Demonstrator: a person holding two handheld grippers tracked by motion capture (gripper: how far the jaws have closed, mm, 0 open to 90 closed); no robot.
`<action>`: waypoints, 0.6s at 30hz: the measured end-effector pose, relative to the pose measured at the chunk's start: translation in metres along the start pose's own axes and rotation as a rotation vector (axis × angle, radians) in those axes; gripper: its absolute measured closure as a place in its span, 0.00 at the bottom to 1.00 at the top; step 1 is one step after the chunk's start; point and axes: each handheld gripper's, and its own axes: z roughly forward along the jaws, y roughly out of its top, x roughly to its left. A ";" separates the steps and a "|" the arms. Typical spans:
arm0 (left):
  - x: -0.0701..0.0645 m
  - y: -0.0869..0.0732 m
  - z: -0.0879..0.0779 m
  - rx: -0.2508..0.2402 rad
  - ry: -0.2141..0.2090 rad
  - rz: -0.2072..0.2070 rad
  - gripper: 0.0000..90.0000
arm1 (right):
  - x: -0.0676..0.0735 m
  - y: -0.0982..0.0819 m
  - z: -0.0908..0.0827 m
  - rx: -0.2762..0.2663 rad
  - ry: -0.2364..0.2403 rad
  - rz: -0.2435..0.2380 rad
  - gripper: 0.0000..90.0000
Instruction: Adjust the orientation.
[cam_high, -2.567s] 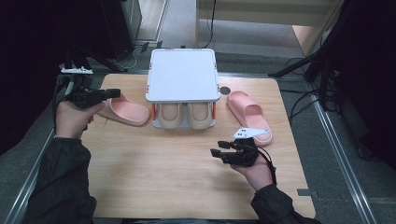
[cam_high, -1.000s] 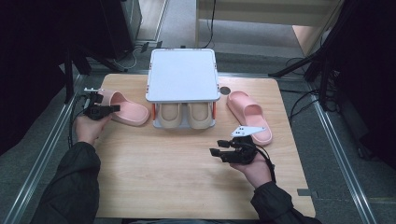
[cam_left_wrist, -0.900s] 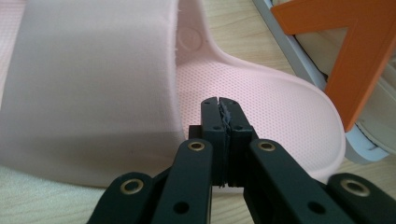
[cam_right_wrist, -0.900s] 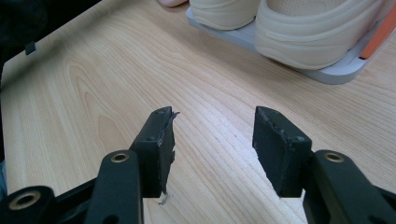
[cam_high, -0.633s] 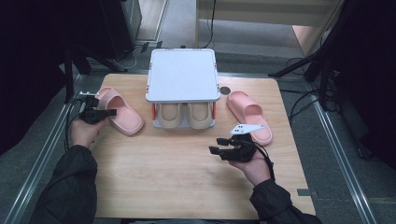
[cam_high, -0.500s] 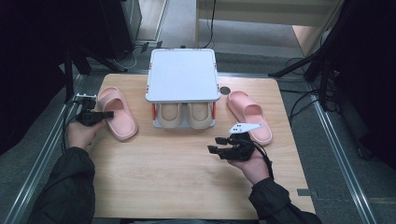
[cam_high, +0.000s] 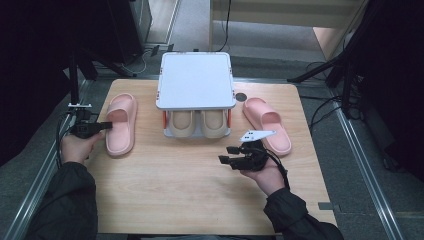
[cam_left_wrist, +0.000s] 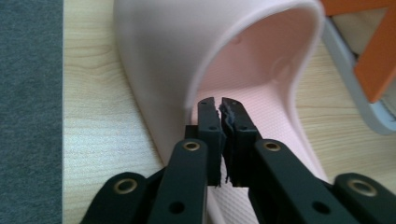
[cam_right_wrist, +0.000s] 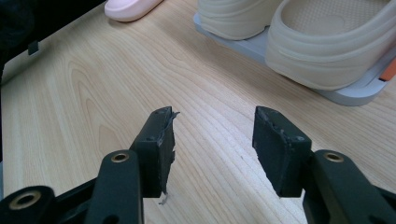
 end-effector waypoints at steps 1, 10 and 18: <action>-0.002 0.001 -0.004 -0.005 -0.013 -0.002 0.92 | 0.000 0.000 0.000 0.001 -0.002 0.002 0.55; -0.001 0.007 -0.018 -0.068 0.033 0.014 0.58 | 0.000 -0.001 -0.003 -0.001 -0.012 0.006 0.55; 0.014 0.012 0.004 -0.036 0.062 -0.033 0.54 | -0.002 -0.010 -0.013 -0.016 -0.042 0.026 0.55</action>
